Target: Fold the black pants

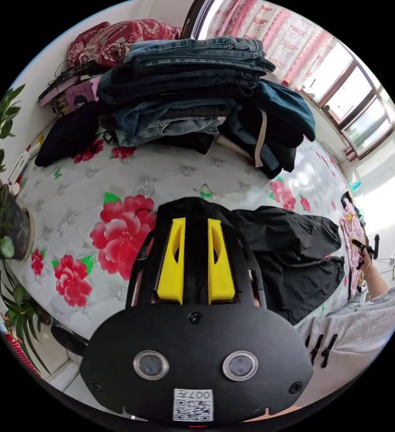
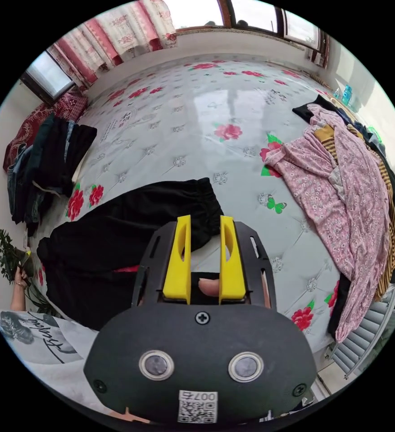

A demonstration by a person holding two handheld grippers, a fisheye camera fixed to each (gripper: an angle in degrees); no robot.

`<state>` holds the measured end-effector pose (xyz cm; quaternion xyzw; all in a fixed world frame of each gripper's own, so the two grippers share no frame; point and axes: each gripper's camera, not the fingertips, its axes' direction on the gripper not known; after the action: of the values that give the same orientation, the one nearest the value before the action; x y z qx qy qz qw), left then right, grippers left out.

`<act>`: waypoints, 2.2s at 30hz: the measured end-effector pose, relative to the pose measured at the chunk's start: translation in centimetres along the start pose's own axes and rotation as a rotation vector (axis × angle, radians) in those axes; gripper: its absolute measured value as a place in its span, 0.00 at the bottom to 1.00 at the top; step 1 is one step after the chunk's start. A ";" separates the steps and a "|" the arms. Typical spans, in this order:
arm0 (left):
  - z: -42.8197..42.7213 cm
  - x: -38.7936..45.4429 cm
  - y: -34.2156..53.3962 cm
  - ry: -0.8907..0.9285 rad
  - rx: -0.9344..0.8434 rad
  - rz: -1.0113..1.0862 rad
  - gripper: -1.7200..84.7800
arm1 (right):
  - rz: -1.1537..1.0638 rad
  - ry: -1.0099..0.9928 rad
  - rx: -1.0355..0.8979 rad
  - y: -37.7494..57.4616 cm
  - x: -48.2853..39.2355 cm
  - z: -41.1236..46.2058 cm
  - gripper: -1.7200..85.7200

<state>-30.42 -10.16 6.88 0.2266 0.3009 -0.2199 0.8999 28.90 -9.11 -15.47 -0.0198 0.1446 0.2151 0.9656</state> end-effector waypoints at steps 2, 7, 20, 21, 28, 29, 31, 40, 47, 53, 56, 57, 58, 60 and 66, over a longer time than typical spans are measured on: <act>2.1 -0.4 -2.7 0.015 -0.022 -0.026 0.13 | 0.020 0.045 -0.021 -2.1 -0.5 1.9 0.09; 11.9 -1.4 -7.6 0.043 -0.293 -0.117 0.16 | 0.088 0.135 -0.182 -5.7 -1.1 8.1 0.08; -1.0 1.1 -3.7 0.043 0.173 -0.033 0.02 | 0.134 -0.076 0.346 -4.8 3.1 -3.5 0.02; -0.2 1.3 -4.6 0.024 0.177 -0.029 0.03 | 0.181 -0.097 0.377 -5.4 3.9 -3.4 0.02; 7.2 -0.1 -11.0 0.010 0.063 -0.254 0.11 | 0.331 -0.033 0.222 -9.2 4.6 2.0 0.06; 7.1 0.3 -10.9 -0.007 0.059 -0.235 0.11 | 0.312 -0.038 0.221 -9.0 4.3 2.2 0.06; 6.0 1.5 -9.2 -0.062 0.036 -0.158 0.12 | 0.191 -0.086 0.206 -7.1 2.5 2.5 0.07; -1.7 -0.3 10.9 -0.193 -0.006 -0.309 0.14 | -0.142 -0.173 -0.055 8.3 -4.4 5.9 0.05; 2.9 -0.3 15.4 -0.132 -0.192 -0.366 0.17 | -0.197 -0.175 -0.197 14.8 -6.1 7.8 0.05; 4.4 2.1 13.3 -0.265 -0.277 -0.247 0.06 | -0.290 0.061 -0.197 18.0 -7.3 9.0 0.03; 3.4 1.2 15.7 -0.323 -0.311 -0.221 0.03 | -0.298 0.091 -0.193 19.6 -6.5 8.7 0.03; 2.5 0.1 17.4 -0.295 -0.295 -0.260 0.03 | -0.273 0.069 -0.192 20.3 -5.8 8.5 0.03; 1.7 -1.1 19.0 -0.243 -0.287 -0.306 0.03 | -0.228 0.029 -0.190 20.8 -5.1 8.3 0.03; 0.8 -2.1 21.0 -0.194 -0.274 -0.354 0.04 | -0.142 -0.041 -0.182 21.4 -3.9 8.1 0.04; -3.0 -2.1 21.9 -0.187 -0.176 -0.350 0.11 | -0.052 -0.184 -0.028 20.6 -2.3 4.8 0.08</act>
<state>-21.65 9.54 12.12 0.0702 0.2687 -0.3656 0.8884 19.52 9.11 -9.74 -0.0171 0.0517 0.1930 0.9797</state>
